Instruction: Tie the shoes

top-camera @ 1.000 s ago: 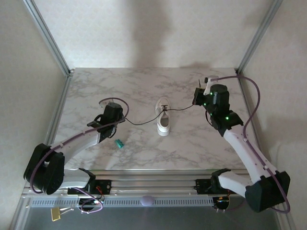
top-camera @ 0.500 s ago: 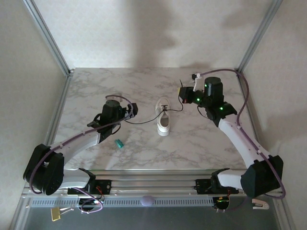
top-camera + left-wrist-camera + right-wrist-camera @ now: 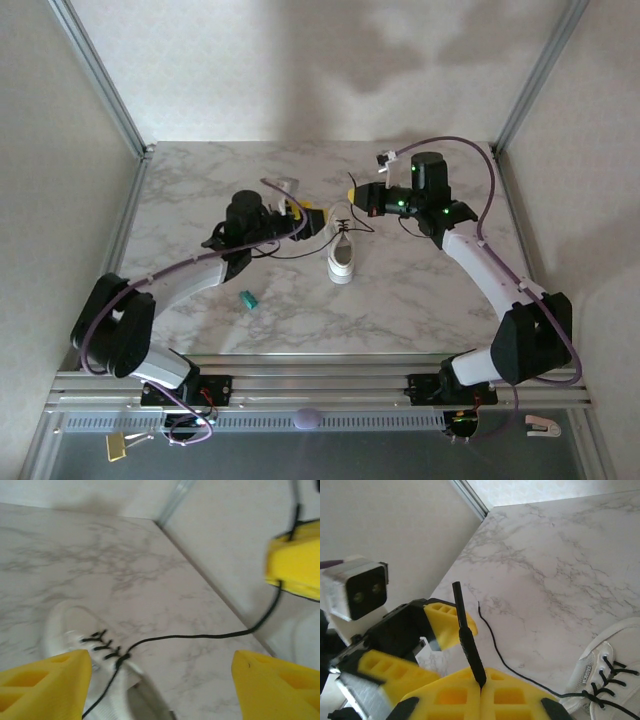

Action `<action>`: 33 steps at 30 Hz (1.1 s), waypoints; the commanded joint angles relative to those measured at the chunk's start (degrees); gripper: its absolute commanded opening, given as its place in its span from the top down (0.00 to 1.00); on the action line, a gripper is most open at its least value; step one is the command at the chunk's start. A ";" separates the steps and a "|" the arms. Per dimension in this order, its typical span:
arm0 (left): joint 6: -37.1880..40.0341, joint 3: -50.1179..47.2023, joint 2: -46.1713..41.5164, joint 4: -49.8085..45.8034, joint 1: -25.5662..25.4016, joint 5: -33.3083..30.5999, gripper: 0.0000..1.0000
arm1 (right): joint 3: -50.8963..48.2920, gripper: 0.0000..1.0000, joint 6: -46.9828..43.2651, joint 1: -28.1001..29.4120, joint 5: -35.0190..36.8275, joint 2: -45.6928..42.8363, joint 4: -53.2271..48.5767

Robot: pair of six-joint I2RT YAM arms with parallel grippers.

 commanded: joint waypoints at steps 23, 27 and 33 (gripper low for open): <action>-1.80 12.59 12.36 2.56 -5.51 -0.25 1.00 | 1.41 0.92 3.47 0.34 1.52 -1.29 -1.46; -6.13 10.89 12.18 4.72 -4.69 -4.17 1.00 | -3.85 0.63 -1.90 0.27 15.45 -6.13 -2.82; -13.16 9.66 12.72 5.91 -2.86 -8.49 1.00 | -18.50 0.53 -8.33 -0.40 27.20 -9.35 9.56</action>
